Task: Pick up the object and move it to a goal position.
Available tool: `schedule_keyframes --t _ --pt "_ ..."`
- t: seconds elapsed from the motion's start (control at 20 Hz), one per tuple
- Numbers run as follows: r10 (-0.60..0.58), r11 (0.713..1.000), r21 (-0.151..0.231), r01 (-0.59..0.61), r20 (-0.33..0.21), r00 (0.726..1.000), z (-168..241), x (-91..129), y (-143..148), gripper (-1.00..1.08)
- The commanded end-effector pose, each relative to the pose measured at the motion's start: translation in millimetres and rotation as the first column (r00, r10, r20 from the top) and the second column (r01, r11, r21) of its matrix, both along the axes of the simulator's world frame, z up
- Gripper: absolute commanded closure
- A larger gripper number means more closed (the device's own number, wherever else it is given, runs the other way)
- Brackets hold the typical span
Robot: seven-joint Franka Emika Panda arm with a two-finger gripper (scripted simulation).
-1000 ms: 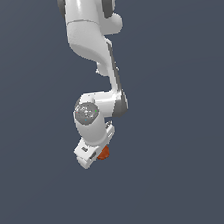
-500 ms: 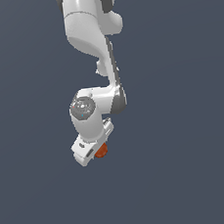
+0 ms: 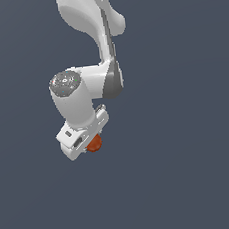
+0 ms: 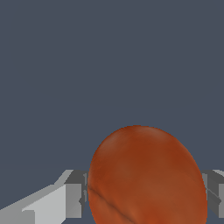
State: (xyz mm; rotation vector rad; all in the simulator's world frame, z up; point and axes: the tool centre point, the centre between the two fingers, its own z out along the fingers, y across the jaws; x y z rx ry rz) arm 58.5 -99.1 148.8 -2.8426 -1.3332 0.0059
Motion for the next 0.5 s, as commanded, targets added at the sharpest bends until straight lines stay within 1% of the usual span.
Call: schedule_keyframes --t 0.0,0.45 --pt "0.0 1.0 -0.001 0.0 0.003 1.0 31 -4 -8 1.08" --pt "0.001 1.0 0.001 -0.001 0.004 1.0 135 -18 -36 1.08"
